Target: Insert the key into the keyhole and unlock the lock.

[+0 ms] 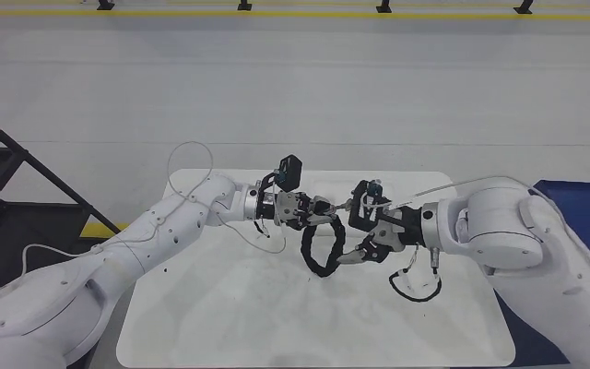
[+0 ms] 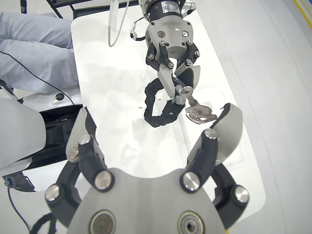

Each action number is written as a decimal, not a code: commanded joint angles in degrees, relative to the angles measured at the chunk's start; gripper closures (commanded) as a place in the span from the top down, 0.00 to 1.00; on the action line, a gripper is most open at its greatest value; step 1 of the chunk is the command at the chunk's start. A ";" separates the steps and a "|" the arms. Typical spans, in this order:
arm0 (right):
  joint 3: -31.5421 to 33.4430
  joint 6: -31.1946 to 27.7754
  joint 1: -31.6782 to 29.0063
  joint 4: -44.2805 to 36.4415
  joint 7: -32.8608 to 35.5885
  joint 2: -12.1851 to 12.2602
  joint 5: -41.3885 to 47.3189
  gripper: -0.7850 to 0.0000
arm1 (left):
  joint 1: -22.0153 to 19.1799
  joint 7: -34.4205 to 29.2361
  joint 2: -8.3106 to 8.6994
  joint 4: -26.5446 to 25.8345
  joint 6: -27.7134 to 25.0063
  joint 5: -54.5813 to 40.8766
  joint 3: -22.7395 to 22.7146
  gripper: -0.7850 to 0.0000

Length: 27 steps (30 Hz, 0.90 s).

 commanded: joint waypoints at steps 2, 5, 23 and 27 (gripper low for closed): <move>-1.08 0.43 0.38 -0.12 -0.16 -0.25 -0.53 1.00 | -0.03 0.11 -0.09 0.09 0.00 0.15 0.00 0.00; -2.04 0.49 0.90 0.06 -0.44 -0.51 -0.82 1.00 | -0.11 0.19 -0.13 -0.38 0.00 0.87 0.00 0.00; -3.66 1.71 3.40 0.96 3.09 -1.05 0.94 1.00 | -0.33 1.14 -0.70 -0.52 0.00 4.77 0.00 0.00; -2.71 1.69 3.28 0.60 4.01 -0.77 -0.12 1.00 | -0.45 1.05 -0.65 -0.68 0.00 5.91 0.00 0.00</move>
